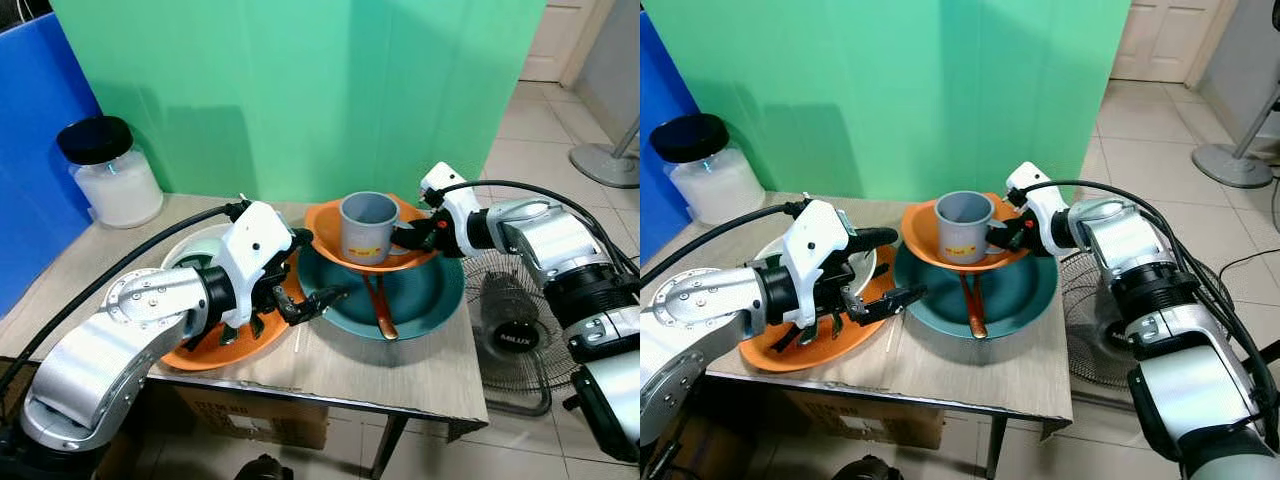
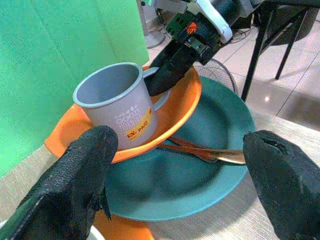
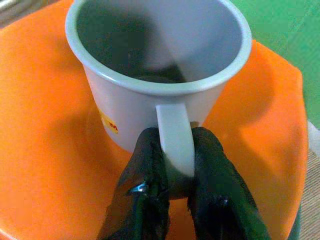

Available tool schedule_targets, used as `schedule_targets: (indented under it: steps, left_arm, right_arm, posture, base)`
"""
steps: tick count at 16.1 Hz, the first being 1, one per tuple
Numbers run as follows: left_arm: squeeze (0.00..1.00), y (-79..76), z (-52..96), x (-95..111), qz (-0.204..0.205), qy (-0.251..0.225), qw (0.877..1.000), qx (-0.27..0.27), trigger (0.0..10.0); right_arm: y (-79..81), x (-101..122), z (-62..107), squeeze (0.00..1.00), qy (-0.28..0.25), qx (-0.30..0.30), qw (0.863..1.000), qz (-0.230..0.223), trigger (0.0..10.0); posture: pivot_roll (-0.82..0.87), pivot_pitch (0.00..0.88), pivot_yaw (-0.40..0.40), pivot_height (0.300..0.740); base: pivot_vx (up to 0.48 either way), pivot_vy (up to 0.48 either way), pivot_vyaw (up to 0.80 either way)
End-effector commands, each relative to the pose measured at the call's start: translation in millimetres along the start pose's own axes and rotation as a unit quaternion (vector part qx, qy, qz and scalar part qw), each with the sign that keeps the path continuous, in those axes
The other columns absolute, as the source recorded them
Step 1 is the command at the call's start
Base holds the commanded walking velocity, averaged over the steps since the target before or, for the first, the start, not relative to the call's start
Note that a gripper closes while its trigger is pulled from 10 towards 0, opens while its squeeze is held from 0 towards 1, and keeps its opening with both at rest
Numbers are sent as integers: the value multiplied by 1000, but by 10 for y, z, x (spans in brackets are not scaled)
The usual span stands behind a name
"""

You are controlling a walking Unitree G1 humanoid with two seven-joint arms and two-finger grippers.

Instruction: Setting the table

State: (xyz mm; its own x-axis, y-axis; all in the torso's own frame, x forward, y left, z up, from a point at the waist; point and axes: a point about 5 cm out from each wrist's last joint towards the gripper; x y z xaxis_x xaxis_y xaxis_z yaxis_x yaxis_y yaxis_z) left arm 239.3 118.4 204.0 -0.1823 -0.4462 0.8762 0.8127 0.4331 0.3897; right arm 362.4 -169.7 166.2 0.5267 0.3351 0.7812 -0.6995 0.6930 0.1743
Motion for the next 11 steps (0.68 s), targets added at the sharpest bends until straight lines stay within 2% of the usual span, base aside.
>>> schedule_targets:
  steps: [1, 5, 7, 8, 9, 10, 11]
  left_arm:
    - [0, 11, -1, 19, -13, -1, 1000, 0, 10000]
    - [0, 42, -6, 52, -16, -13, 1000, 13, 10000]
    - [0, 53, -4, 102, -6, -33, 999, 23, 10000]
    - [0, 51, 1, 118, 1, -44, 998, 38, 10000]
    - [0, 54, -1, 117, 4, -44, 998, 48, 10000]
    - [0, 67, 2, 107, 6, -43, 996, 72, 10000]
    - [0, 112, -5, 87, 8, -34, 992, 123, 10000]
  right_arm:
    - [31, 179, 69, 0, -46, 3, 999, 4, 0]
    - [123, 298, 319, 0, -126, -2, 992, -10, 0]
    - [197, 353, 535, 0, -198, -21, 980, -27, 0]
    - [292, 370, 722, 0, -273, -52, 960, -26, 0]
    - [353, 384, 792, 0, -309, -62, 949, -10, 0]
    - [494, 364, 896, 0, -350, -74, 934, -6, 0]
    - [683, 261, 974, 0, -377, -91, 921, -28, 0]
  posture:
    - [99, 0, 42, 740]
    - [94, 0, 55, 740]
    - [90, 0, 62, 740]
    - [88, 0, 62, 740]
    - [88, 0, 62, 740]
    - [84, 0, 59, 740]
    - [79, 0, 59, 740]
  base:
    - [0, 0, 0]
    - [0, 0, 0]
    - [0, 0, 0]
    - [0, 0, 0]
    - [0, 0, 0]
    - [0, 0, 0]
    - [0, 0, 0]
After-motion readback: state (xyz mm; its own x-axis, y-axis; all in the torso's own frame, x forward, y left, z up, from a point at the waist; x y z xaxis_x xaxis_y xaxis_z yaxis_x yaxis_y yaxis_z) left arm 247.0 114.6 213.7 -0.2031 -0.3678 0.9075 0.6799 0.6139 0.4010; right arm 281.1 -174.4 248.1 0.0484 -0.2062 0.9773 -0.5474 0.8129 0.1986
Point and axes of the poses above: a point about 5 cm out from each wrist's last joint towards the gripper, its own z axis pointing back from the gripper into the wrist, its own x axis along the axis of the wrist's last joint, y = z × x, and after that the axes turned 14 degrees about -z, right-handed
